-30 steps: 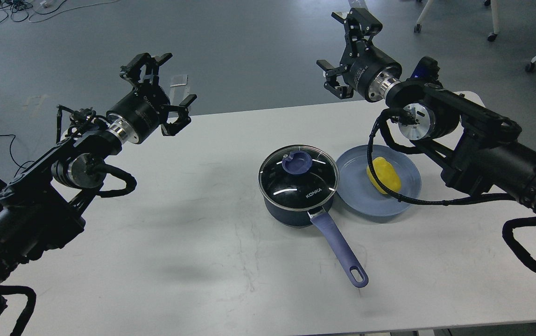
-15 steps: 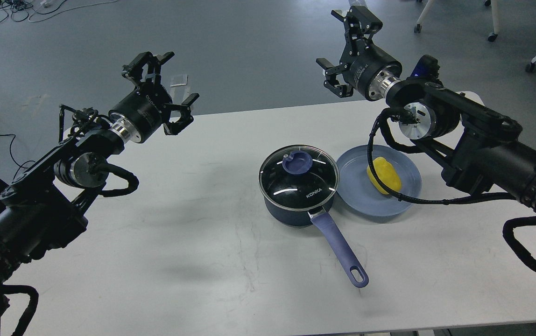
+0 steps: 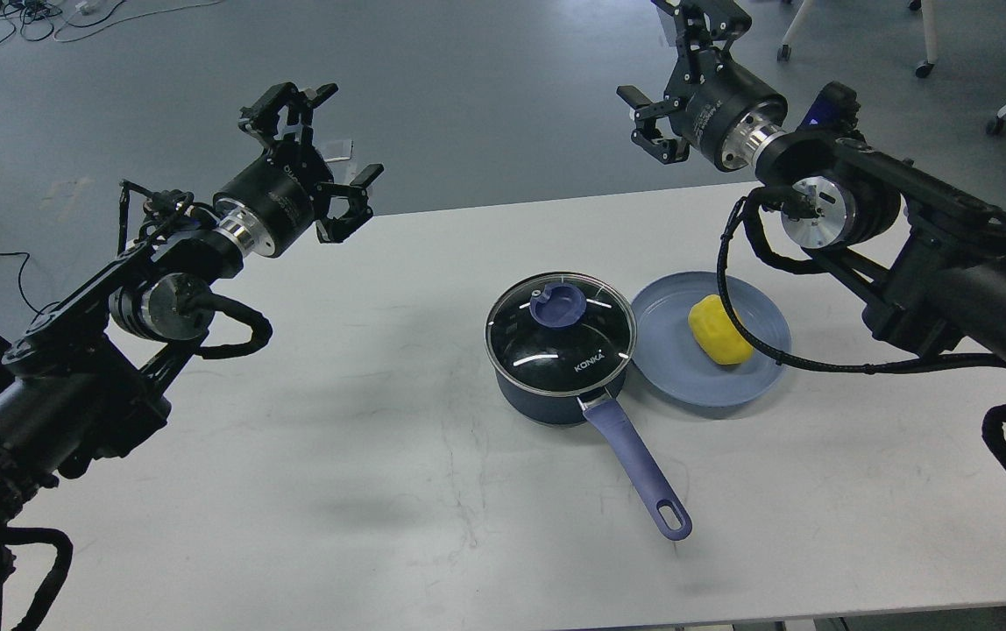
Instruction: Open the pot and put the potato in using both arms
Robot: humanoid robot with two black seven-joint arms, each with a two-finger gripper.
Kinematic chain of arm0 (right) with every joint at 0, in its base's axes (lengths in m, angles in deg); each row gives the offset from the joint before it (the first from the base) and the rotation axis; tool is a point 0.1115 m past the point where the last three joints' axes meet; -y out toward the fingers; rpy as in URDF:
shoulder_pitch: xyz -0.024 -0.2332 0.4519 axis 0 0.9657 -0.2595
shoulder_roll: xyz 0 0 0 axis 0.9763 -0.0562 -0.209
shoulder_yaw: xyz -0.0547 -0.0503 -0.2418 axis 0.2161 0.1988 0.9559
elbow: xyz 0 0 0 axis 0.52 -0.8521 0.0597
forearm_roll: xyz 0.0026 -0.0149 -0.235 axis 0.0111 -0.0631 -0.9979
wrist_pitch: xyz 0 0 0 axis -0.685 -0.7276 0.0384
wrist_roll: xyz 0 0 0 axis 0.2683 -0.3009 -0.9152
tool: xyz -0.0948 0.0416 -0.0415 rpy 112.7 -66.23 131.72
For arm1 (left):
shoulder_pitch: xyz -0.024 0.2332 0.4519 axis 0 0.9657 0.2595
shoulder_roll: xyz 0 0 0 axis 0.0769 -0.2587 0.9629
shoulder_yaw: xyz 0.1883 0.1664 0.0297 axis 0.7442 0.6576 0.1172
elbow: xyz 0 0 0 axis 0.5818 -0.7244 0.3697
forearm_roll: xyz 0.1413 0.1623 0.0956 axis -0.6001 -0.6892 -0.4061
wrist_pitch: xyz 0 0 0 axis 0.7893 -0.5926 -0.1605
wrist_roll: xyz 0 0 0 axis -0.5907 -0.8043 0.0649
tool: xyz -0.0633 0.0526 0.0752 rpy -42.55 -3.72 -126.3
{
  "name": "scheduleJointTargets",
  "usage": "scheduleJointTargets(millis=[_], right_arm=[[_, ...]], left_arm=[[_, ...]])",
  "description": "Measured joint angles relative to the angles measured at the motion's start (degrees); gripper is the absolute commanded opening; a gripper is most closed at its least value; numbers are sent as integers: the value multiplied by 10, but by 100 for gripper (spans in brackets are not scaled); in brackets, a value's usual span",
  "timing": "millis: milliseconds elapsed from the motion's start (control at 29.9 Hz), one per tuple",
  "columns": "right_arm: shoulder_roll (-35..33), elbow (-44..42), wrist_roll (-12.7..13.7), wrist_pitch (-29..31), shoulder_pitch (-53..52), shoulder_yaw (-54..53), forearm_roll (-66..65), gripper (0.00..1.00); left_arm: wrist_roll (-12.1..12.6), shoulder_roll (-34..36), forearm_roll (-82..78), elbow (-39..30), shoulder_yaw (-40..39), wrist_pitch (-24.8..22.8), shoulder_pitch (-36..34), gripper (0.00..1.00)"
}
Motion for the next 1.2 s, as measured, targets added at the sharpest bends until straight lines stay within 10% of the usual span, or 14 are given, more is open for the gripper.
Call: scheduleJointTargets(millis=[904,1205], right_arm=[[-2,18,1,-1,1,6,-1,100],[-10,18,-5,-1,12,-16,-2,100]], left_arm=[[-9,1,-96,11,52,16,-60,99],[-60,-34,-371,-10,57,148,-84,99]])
